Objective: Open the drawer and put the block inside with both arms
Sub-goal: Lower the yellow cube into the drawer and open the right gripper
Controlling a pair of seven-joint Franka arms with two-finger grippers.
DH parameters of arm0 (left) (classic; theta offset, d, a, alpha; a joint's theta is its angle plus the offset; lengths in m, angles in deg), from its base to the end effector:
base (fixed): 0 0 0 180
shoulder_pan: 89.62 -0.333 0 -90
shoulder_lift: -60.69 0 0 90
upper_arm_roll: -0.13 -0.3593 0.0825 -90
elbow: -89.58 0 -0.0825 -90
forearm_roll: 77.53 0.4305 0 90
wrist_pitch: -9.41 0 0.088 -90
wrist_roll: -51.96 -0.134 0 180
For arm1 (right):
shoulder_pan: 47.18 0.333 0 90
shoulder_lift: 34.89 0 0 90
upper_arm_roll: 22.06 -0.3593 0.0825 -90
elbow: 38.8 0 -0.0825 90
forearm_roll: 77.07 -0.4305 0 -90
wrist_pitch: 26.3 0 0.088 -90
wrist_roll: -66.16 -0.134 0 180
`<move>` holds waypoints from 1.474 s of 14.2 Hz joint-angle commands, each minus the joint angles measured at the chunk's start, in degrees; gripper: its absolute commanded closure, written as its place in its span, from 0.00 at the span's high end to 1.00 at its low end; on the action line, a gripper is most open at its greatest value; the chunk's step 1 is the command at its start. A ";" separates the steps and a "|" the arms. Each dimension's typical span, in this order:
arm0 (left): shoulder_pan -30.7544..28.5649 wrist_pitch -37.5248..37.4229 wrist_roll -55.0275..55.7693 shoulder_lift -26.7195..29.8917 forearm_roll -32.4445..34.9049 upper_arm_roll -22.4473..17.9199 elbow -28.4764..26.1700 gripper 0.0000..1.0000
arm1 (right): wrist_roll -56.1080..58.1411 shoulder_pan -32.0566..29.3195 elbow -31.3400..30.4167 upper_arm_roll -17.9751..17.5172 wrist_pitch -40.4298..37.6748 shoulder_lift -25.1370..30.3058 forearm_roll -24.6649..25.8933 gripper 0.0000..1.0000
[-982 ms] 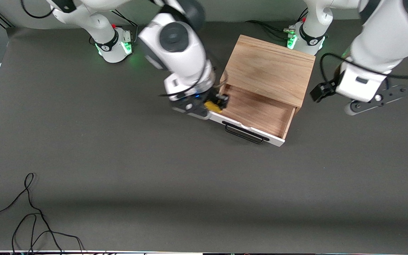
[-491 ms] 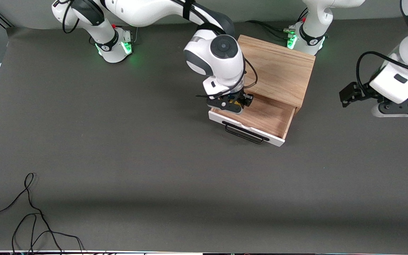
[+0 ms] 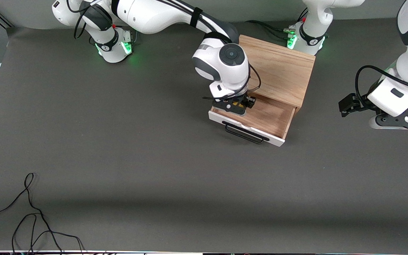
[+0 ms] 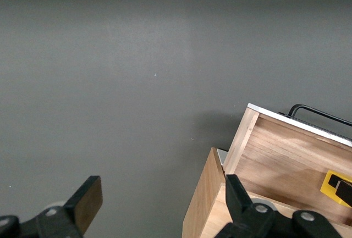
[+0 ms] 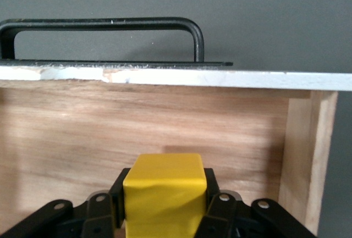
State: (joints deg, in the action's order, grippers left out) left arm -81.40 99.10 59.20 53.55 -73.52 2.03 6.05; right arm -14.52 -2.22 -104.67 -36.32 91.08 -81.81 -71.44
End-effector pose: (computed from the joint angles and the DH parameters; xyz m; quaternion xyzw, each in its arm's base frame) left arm 0.6355 -0.1025 0.6216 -0.9991 0.0251 0.0035 0.0338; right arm 0.4914 0.6894 0.3134 -0.9759 0.2077 0.0235 0.0631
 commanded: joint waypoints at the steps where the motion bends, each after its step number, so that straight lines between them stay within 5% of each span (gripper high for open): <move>1: -0.48 0.57 -1.27 0.46 -0.67 0.21 -0.14 1.00 | -2.64 0.92 2.33 0.47 0.83 -1.85 1.58 0.65; 2: -0.48 0.57 -1.27 0.46 -0.67 0.12 -0.14 1.00 | -4.30 0.92 2.33 0.47 1.61 -2.03 1.58 0.98; 3: -0.56 0.65 -1.27 0.46 -0.67 0.12 -0.14 1.00 | -4.67 0.92 2.24 0.47 2.23 -2.12 1.58 1.00; 10: -1.35 -0.39 -0.12 1.07 -0.76 0.38 0.65 1.00 | -3.71 -0.65 4.00 0.90 -1.44 2.70 1.76 1.00; 15: -3.81 -7.15 -0.47 1.87 -4.53 0.04 6.96 1.00 | 12.25 -13.64 3.56 0.46 -9.88 13.07 -0.51 1.00; 18: -4.70 -7.08 -1.18 2.48 -3.75 0.38 6.98 1.00 | 27.53 -24.71 2.51 1.16 -13.74 19.39 -8.41 1.00; 21: -4.17 -7.95 -1.18 2.66 -3.66 0.56 6.98 1.00 | 41.26 -33.42 0.85 2.66 -21.39 24.32 -9.84 1.00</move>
State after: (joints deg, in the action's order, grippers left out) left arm -85.61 92.77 58.77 56.11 -76.84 2.38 12.29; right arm 19.88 -32.17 -99.59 -34.41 72.27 -61.93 -79.71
